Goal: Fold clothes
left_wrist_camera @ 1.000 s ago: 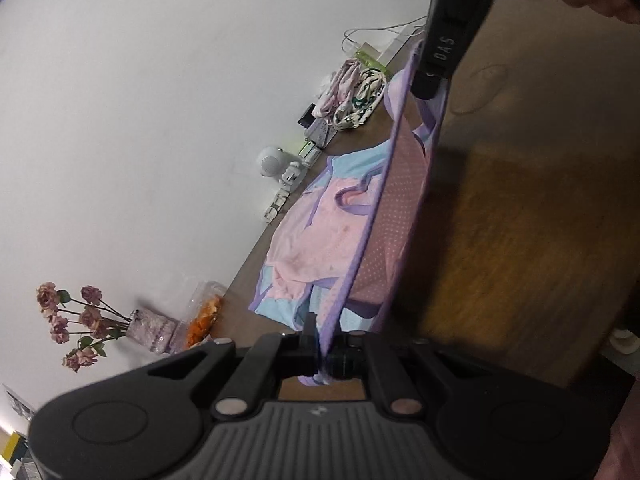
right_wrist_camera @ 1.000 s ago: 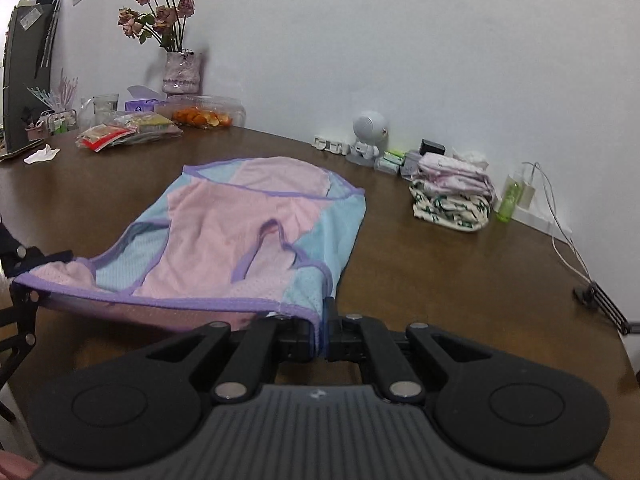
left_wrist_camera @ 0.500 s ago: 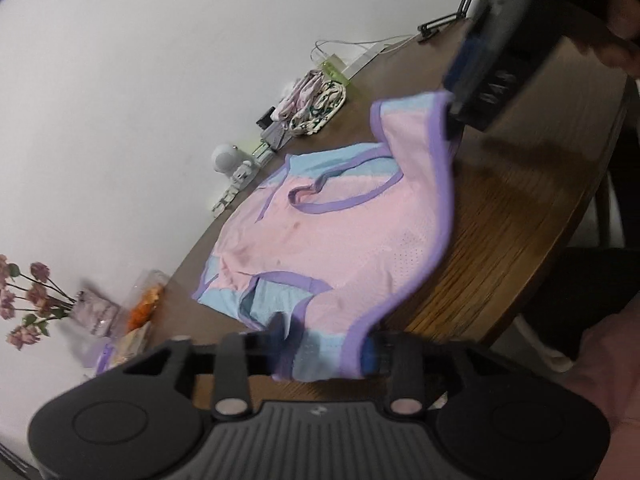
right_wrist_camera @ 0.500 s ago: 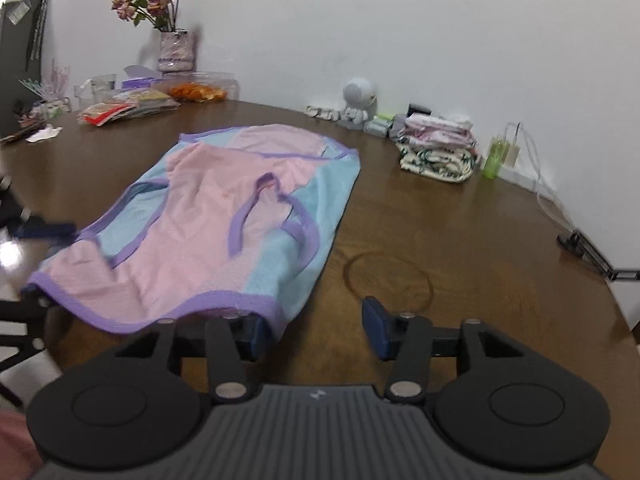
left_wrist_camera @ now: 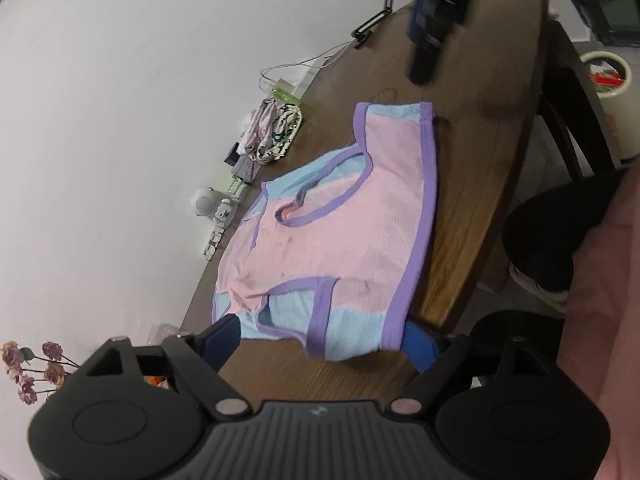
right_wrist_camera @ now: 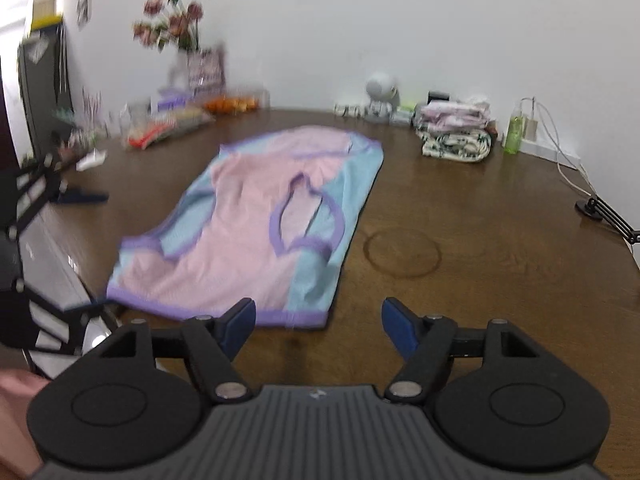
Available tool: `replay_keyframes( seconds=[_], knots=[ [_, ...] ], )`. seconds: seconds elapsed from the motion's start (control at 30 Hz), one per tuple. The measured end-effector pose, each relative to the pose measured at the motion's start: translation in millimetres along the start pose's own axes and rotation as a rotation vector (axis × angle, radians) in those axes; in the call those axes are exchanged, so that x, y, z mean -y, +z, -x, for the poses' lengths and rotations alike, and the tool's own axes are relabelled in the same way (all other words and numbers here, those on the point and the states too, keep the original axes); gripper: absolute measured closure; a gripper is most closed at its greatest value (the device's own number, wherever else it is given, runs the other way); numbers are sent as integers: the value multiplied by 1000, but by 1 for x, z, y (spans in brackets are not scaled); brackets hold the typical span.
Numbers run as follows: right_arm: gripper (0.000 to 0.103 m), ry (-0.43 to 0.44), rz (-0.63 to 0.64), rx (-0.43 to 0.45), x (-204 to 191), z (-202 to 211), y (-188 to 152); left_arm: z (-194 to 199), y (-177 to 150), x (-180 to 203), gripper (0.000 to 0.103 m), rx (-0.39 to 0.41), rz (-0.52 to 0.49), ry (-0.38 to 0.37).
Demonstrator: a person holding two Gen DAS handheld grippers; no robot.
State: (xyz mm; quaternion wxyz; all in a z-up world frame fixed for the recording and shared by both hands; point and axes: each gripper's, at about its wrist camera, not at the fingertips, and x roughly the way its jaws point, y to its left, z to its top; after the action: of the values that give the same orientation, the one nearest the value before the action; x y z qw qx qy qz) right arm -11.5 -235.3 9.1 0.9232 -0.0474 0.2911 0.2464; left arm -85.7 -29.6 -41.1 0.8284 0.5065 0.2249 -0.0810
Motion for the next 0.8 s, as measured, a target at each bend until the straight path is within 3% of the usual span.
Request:
replay_keyframes(
  seconds=[0.33,0.6,0.7,0.77,0.8],
  knots=[
    [32,36,-24,57,6,-26,31,3,-47,-39,15,-39,130,-49],
    [33,31,57,75,-4,-63,86,-49,-21,-100,18,-37,343,-21],
    [36,37,77,45,-6,-83,102,-83,-7,-111,37,-42,354,-91],
    [37,41,102,22,-7,-96,111,-107,0,-116,55,-62,351,-136],
    [38,41,118,9,-8,-103,114,-119,3,-118,69,-75,346,-157]
  ],
)
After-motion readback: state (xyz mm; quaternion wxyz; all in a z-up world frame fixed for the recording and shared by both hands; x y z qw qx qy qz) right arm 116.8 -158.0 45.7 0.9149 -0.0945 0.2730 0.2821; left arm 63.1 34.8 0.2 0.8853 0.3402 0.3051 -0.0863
